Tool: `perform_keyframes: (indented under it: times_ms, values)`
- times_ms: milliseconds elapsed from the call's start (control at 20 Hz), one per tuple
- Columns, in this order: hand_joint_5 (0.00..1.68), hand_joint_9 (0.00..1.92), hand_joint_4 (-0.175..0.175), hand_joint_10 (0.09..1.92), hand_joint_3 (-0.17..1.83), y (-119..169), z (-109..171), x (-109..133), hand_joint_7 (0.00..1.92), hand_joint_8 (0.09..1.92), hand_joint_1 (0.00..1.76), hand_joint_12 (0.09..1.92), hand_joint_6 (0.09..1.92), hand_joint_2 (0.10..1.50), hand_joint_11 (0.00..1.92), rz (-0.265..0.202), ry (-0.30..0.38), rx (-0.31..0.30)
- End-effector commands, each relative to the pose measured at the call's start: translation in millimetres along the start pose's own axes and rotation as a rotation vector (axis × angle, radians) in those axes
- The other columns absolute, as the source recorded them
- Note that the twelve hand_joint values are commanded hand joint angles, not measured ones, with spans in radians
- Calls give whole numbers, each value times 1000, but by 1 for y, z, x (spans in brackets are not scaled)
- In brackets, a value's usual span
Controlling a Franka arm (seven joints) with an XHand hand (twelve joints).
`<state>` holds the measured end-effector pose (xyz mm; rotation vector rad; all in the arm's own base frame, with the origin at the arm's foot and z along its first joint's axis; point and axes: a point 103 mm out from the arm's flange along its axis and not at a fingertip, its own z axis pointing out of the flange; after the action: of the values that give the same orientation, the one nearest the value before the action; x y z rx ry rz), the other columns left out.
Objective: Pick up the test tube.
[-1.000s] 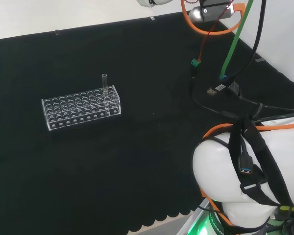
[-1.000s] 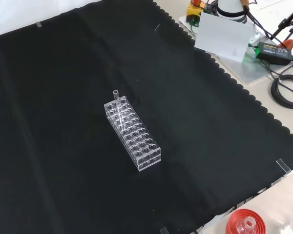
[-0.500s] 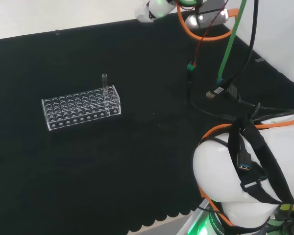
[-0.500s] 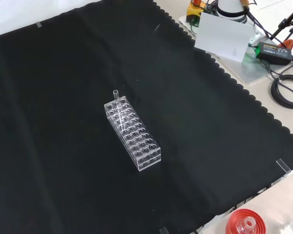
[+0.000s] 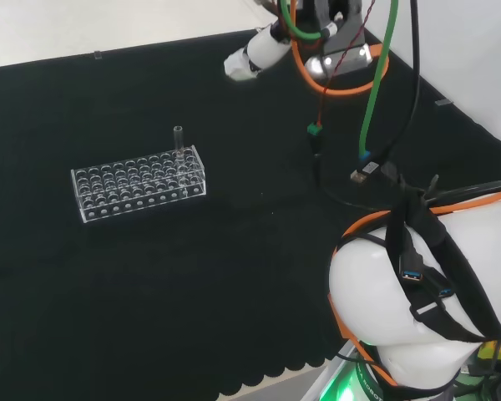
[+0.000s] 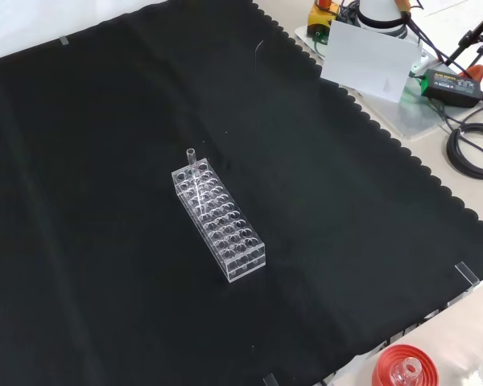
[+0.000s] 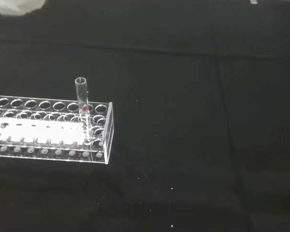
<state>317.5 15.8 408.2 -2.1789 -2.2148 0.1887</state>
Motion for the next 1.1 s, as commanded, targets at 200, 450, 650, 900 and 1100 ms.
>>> perform_keyframes:
  times_ms: [200, 450, 650, 900, 1100]
  values:
    - [76, 304, -33, 793, 291, 15, 39, 11, 218, 676, 700, 1357, 87, 611, 300, -22, 19, 28]
    - [90, 328, -36, 790, 303, 28, 67, 15, 240, 684, 705, 1356, 87, 612, 313, -32, 36, 71]
    - [113, 339, -33, 789, 312, 37, 81, 20, 275, 697, 710, 1354, 87, 614, 322, -48, 28, 88]
    - [155, 379, -33, 775, 346, 48, 92, 28, 338, 702, 734, 1344, 87, 602, 343, -74, 12, 95]
    - [173, 416, -35, 761, 375, 55, 106, 32, 371, 698, 757, 1340, 87, 583, 358, -92, 3, 109]
